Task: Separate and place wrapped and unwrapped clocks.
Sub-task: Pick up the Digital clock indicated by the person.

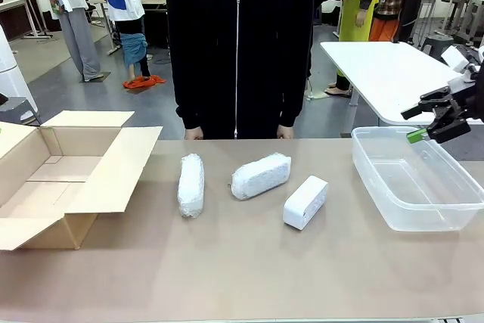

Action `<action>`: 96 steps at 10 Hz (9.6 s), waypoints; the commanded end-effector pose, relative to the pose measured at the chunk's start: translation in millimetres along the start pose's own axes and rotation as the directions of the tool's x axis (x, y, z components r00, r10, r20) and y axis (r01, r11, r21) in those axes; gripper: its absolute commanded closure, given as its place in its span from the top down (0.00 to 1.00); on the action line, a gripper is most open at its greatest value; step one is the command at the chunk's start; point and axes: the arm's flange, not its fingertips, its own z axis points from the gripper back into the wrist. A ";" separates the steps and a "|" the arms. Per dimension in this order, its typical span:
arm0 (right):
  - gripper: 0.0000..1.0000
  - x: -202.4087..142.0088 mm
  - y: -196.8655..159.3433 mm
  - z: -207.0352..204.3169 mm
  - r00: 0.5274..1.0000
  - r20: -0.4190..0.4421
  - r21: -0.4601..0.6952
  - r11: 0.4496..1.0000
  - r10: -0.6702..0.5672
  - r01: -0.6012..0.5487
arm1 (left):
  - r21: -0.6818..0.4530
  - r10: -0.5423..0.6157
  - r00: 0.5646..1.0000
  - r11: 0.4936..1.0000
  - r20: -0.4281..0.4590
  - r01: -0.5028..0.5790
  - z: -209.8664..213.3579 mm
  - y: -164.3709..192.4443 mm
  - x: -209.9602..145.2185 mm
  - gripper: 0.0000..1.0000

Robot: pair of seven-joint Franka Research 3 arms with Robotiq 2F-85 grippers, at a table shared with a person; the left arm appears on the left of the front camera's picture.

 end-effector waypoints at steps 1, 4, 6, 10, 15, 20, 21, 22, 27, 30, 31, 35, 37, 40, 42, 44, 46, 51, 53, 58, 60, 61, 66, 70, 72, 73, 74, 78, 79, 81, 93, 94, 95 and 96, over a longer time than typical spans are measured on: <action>1.00 -5.6 -18.9 16.1 0.997 0.041 0.065 0.995 0.072 -0.074 | -0.034 -0.008 1.000 0.999 0.001 0.008 6.0 12.4 -5.0 1.00; 1.00 -9.9 -26.9 37.1 0.988 -0.120 -0.035 0.994 0.094 -0.099 | -0.017 0.028 0.998 0.999 -0.052 -0.029 5.5 20.5 -11.4 1.00; 1.00 -7.7 -26.7 50.4 0.973 -0.198 -0.062 0.989 0.117 -0.131 | -0.005 0.043 0.995 0.999 -0.088 -0.044 9.2 24.5 -13.5 1.00; 1.00 -7.3 -21.3 43.8 0.970 -0.213 -0.052 0.990 0.116 -0.130 | 0.013 0.000 0.999 1.000 -0.033 0.000 19.4 18.2 -10.3 1.00; 1.00 -3.3 -18.8 38.0 0.973 -0.204 -0.047 0.992 0.108 -0.120 | -0.003 -0.067 0.994 0.998 0.083 0.067 19.8 12.5 -13.4 1.00; 1.00 -5.9 -24.7 40.2 0.971 -0.204 -0.029 0.990 0.127 -0.136 | 0.006 -0.054 0.997 0.999 0.052 0.054 21.8 14.8 -10.2 1.00; 1.00 -5.9 -24.7 40.2 0.971 -0.204 -0.029 0.990 0.127 -0.136 | 0.006 -0.054 0.997 0.999 0.052 0.054 21.8 14.8 -10.2 1.00; 1.00 -5.9 -24.7 40.2 0.971 -0.204 -0.029 0.990 0.127 -0.136 | 0.006 -0.054 0.997 0.999 0.052 0.054 21.8 14.8 -10.2 1.00; 1.00 -5.9 -24.7 40.2 0.971 -0.204 -0.029 0.990 0.127 -0.136 | 0.006 -0.054 0.997 0.999 0.052 0.054 21.8 14.8 -10.2 1.00; 1.00 -5.9 -24.7 40.2 0.971 -0.204 -0.029 0.990 0.127 -0.136 | 0.006 -0.054 0.997 0.999 0.052 0.054 21.8 14.8 -10.2 1.00; 1.00 -5.9 -24.7 40.2 0.971 -0.204 -0.029 0.990 0.127 -0.136 | 0.006 -0.054 0.997 0.999 0.052 0.054 21.8 14.8 -10.2 1.00; 1.00 -5.9 -24.7 40.2 0.971 -0.204 -0.029 0.990 0.127 -0.136 | 0.006 -0.054 0.997 0.999 0.052 0.054 21.8 14.8 -10.2 1.00; 1.00 -5.9 -24.7 40.2 0.971 -0.204 -0.029 0.990 0.127 -0.136 | 0.006 -0.054 0.997 0.999 0.052 0.054 21.8 14.8 -10.2 1.00; 1.00 -5.9 -24.7 40.2 0.971 -0.204 -0.029 0.990 0.127 -0.136 | 0.006 -0.054 0.997 0.999 0.052 0.054 21.8 14.8 -10.2 1.00; 1.00 -5.9 -24.7 40.2 0.971 -0.204 -0.029 0.990 0.127 -0.136 | -0.010 -0.011 1.000 1.000 0.004 0.011 10.9 14.1 -0.5 1.00; 1.00 -5.9 -24.7 40.2 0.971 -0.204 -0.029 0.990 0.127 -0.136 | 0.003 0.104 0.992 0.995 -0.076 -0.104 -9.9 15.1 15.3 1.00; 1.00 -5.9 -24.7 40.2 0.971 -0.204 -0.029 0.990 0.127 -0.136 | 0.029 0.208 0.971 0.978 -0.118 -0.206 -31.7 16.9 36.0 1.00; 1.00 -5.9 -24.7 40.2 0.971 -0.204 -0.029 0.990 0.127 -0.136 | 0.174 0.536 0.813 0.844 -0.227 -0.507 -89.7 -0.4 101.4 1.00; 1.00 -5.9 -24.7 40.2 0.971 -0.204 -0.029 0.990 0.127 -0.136 | 0.261 0.605 0.748 0.795 -0.273 -0.548 -118.8 -10.2 122.2 1.00; 1.00 -5.9 -24.7 40.2 0.971 -0.204 -0.029 0.990 0.127 -0.136 | 0.319 0.739 0.633 0.671 -0.230 -0.669 -189.9 -26.9 176.0 1.00; 1.00 -5.9 -24.7 40.2 0.971 -0.204 -0.029 0.990 0.127 -0.136 | 0.289 0.732 0.639 0.681 -0.236 -0.673 -223.8 -39.1 199.7 1.00; 1.00 -5.9 -24.7 40.2 0.971 -0.204 -0.029 0.990 0.127 -0.136 | 0.272 0.736 0.638 0.677 -0.226 -0.684 -238.7 -41.9 209.6 1.00; 1.00 -5.9 -24.7 40.2 0.971 -0.204 -0.029 0.990 0.127 -0.136 | 0.286 0.784 0.593 0.620 -0.185 -0.731 -305.7 -22.0 240.8 1.00; 1.00 -5.9 -24.7 40.2 0.971 -0.204 -0.029 0.990 0.127 -0.136 | 0.301 0.857 0.496 0.514 -0.139 -0.803 -337.5 0.4 239.9 1.00; 1.00 -5.9 -24.7 40.2 0.971 -0.204 -0.029 0.990 0.127 -0.136 | 0.300 0.872 0.463 0.490 -0.159 -0.819 -351.8 4.7 230.7 1.00; 1.00 -5.9 -24.7 40.2 0.971 -0.204 -0.029 0.990 0.127 -0.136 | 0.299 0.876 0.450 0.483 -0.176 -0.823 -360.8 5.8 226.7 1.00; 1.00 -5.9 -24.7 40.2 0.971 -0.204 -0.029 0.990 0.127 -0.136 | 0.300 0.877 0.443 0.479 -0.186 -0.825 -368.7 5.0 224.8 1.00; 1.00 -5.9 -24.7 40.2 0.971 -0.204 -0.029 0.990 0.127 -0.136 | 0.300 0.873 0.432 0.484 -0.225 -0.822 -392.0 3.1 220.8 1.00; 1.00 -5.9 -24.7 40.2 0.971 -0.204 -0.029 0.990 0.127 -0.136 | 0.308 0.871 0.431 0.488 -0.235 -0.817 -396.3 2.3 221.3 1.00; 1.00 -5.9 -24.7 40.2 0.971 -0.204 -0.029 0.990 0.127 -0.136 | 0.319 0.859 0.444 0.509 -0.256 -0.800 -404.0 2.3 217.6 1.00; 1.00 -5.9 -24.7 40.2 0.971 -0.204 -0.029 0.990 0.127 -0.136 | 0.286 0.842 0.438 0.524 -0.314 -0.803 -402.9 -0.5 208.9 0.70; 1.00 -5.9 -24.7 40.2 0.971 -0.204 -0.029 0.990 0.127 -0.136 | 0.278 0.837 0.442 0.530 -0.322 -0.801 -402.8 -0.7 209.3 0.60; 1.00 -5.9 -24.7 40.2 0.971 -0.204 -0.029 0.990 0.127 -0.136 | 0.283 0.831 0.455 0.542 -0.320 -0.791 -402.0 -0.8 209.7 0.50; 1.00 -5.9 -24.7 40.2 0.971 -0.204 -0.029 0.990 0.127 -0.136 | 0.280 0.820 0.472 0.560 -0.325 -0.780 -399.0 -2.8 211.3 0.40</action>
